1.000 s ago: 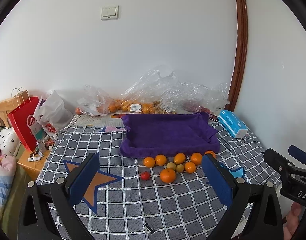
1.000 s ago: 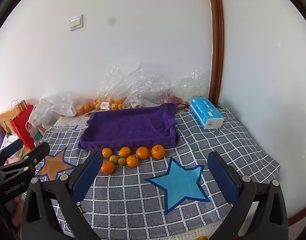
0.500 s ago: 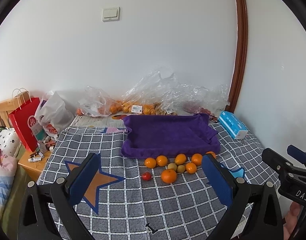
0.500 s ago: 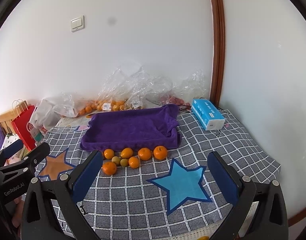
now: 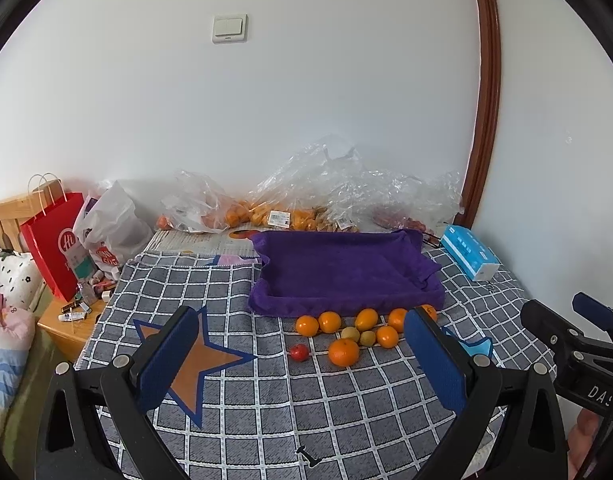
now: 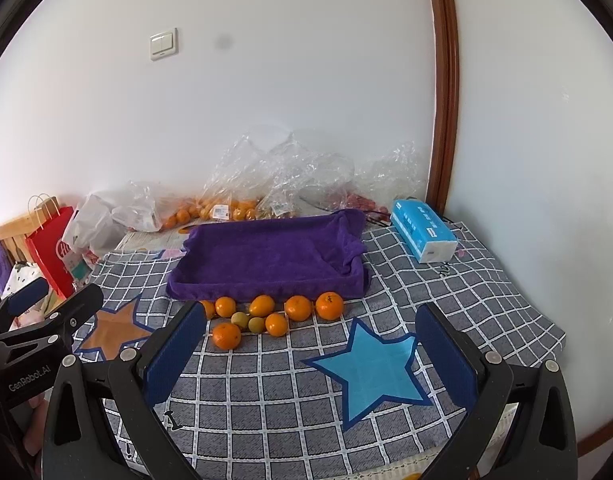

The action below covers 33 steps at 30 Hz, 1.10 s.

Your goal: Organize fruits

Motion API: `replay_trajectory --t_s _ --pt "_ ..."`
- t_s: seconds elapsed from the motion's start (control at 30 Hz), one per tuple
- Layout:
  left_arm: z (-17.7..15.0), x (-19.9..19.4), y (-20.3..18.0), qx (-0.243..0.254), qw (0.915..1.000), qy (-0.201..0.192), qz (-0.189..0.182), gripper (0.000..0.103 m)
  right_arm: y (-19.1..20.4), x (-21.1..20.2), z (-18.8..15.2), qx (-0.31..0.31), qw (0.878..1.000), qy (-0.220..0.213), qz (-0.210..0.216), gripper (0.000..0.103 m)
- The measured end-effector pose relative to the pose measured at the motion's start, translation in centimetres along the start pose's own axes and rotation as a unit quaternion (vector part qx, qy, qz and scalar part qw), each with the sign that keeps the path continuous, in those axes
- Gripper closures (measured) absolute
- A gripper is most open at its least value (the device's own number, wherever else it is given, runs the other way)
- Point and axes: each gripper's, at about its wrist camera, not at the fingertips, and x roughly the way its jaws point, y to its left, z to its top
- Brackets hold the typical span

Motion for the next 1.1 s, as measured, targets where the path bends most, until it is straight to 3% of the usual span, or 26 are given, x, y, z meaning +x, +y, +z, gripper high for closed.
replay_trajectory --t_s 1.1 --pt "0.02 -0.11 0.29 -0.002 1.0 -0.001 0.009 0.0 0.36 -0.34 -0.19 -0.005 1.0 -0.004 0.006 0.0"
